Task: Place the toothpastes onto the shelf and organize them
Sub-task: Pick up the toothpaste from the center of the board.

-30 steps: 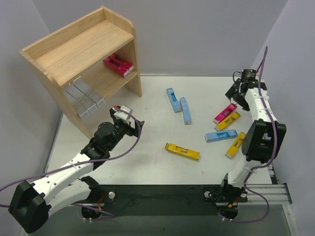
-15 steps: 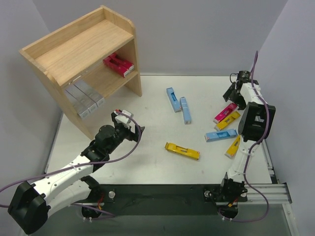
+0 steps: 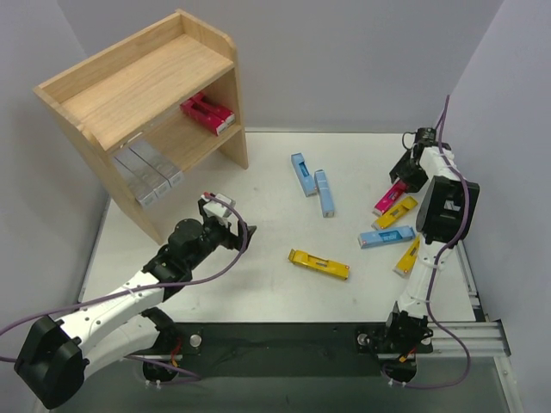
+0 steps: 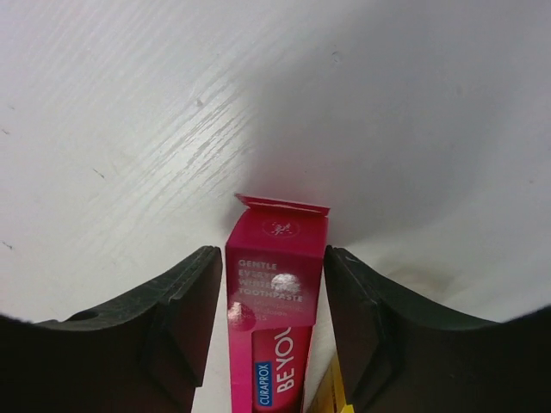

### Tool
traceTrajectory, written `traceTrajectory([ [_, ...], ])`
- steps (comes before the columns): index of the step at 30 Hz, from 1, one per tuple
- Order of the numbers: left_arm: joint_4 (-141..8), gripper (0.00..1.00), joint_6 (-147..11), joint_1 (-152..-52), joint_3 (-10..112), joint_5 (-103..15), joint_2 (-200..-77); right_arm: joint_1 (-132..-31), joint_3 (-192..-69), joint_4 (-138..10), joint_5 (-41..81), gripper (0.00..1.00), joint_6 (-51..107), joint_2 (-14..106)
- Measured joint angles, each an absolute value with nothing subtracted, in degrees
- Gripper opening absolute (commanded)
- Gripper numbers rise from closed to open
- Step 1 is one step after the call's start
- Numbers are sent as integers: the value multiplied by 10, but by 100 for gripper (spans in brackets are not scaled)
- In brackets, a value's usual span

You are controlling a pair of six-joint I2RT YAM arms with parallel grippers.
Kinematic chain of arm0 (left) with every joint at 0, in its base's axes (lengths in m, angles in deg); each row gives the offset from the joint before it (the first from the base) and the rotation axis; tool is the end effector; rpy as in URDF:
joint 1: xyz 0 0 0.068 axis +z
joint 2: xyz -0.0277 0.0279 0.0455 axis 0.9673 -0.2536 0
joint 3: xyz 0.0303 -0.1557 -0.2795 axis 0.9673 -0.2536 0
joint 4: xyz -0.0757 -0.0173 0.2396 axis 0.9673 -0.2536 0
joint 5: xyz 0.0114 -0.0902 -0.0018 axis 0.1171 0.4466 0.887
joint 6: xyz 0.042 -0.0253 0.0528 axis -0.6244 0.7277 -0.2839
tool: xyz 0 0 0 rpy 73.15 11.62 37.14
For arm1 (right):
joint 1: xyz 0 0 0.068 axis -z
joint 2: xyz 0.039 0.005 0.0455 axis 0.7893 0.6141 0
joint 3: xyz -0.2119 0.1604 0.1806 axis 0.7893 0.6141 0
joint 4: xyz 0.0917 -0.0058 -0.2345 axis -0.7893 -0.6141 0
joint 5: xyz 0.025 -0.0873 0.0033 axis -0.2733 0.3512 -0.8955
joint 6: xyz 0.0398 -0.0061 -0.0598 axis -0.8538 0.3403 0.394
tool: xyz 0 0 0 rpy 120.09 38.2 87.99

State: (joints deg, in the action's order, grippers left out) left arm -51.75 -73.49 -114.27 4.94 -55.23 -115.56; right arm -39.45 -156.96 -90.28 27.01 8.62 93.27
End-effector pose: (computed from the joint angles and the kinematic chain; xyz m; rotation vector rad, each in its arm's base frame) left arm 0.1560 -0.1219 0.2895 0.4582 1.7122 -0.5283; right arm 0.5197 -0.1161 0.2034 0.8244 2.3597 0.1128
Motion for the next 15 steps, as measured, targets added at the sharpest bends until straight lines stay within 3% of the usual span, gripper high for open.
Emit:
traceTrajectory([
  [2, -521, 97, -729, -1143, 49, -545, -1158, -394, -1570, -902, 264, 39, 89, 933],
  [15, -532, 97, -714, -1176, 57, -532, -1177, -402, -1525, -895, 255, 35, 94, 885],
])
